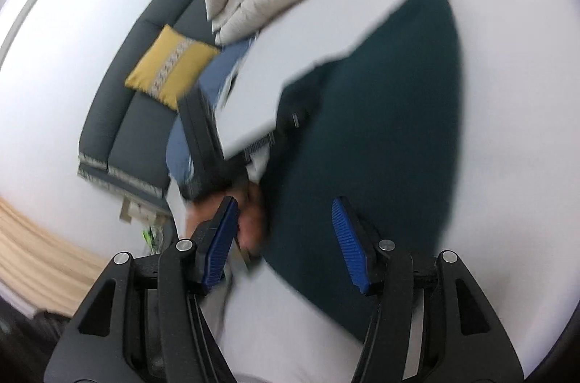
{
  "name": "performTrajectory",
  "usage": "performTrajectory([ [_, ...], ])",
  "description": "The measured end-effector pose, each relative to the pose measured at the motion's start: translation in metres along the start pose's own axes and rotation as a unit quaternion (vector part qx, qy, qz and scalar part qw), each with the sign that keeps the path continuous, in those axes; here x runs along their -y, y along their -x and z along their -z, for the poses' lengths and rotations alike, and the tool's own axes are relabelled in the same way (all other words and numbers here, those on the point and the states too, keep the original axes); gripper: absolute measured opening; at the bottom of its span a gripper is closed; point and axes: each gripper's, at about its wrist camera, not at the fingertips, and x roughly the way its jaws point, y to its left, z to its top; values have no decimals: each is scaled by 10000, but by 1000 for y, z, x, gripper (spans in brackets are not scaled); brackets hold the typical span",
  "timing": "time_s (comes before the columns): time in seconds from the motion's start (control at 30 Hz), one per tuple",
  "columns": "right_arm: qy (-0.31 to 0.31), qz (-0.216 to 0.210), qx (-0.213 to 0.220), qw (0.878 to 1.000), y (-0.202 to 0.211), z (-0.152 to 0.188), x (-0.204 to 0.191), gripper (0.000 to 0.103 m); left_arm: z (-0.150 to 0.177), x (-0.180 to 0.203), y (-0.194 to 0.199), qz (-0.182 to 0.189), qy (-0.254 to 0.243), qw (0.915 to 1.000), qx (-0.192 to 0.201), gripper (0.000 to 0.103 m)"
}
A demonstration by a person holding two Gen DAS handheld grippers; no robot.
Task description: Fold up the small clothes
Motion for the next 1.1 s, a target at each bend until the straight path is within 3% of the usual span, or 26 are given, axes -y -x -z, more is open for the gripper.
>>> performTrajectory([
  [0.17,-442,-52,66,9990,-38,-56,10,53,0,5,-3,-170,-155,9997,51,14],
  [0.23,-428,197,45,9989,-54,-71,19,52,0,7,-4,-253,-208,9995,47,14],
  [0.37,-526,130,255,9982,-59,-80,37,41,1,9,-5,-345,-302,9989,77,14],
  [0.43,-461,149,231,9986,-55,-78,41,33,1,10,-5,-348,-305,9989,81,14],
  [0.53,-412,306,424,9978,-37,-71,39,42,2,10,-5,-380,-340,9987,90,14],
  [0.57,-449,301,505,9973,-30,-67,38,52,2,10,-4,-382,-344,9986,93,14],
  [0.6,-478,246,593,9968,-21,-63,35,55,2,10,-4,-379,-342,9987,94,14],
  [0.67,-330,162,601,9975,-9,-52,29,55,2,10,-4,-387,-351,9986,93,14],
  [0.77,-90,379,315,9987,-14,-38,31,57,3,11,-3,-416,-373,9984,101,14],
  [0.87,-47,143,494,9987,-10,-31,39,56,3,11,-4,-423,-387,9983,100,14],
  [1.0,-55,205,721,9972,8,-19,26,62,3,11,-4,-401,-377,9984,98,14],
  [1.1,173,341,582,9976,4,-1,31,63,2,11,-4,-426,-378,9984,69,14],
])
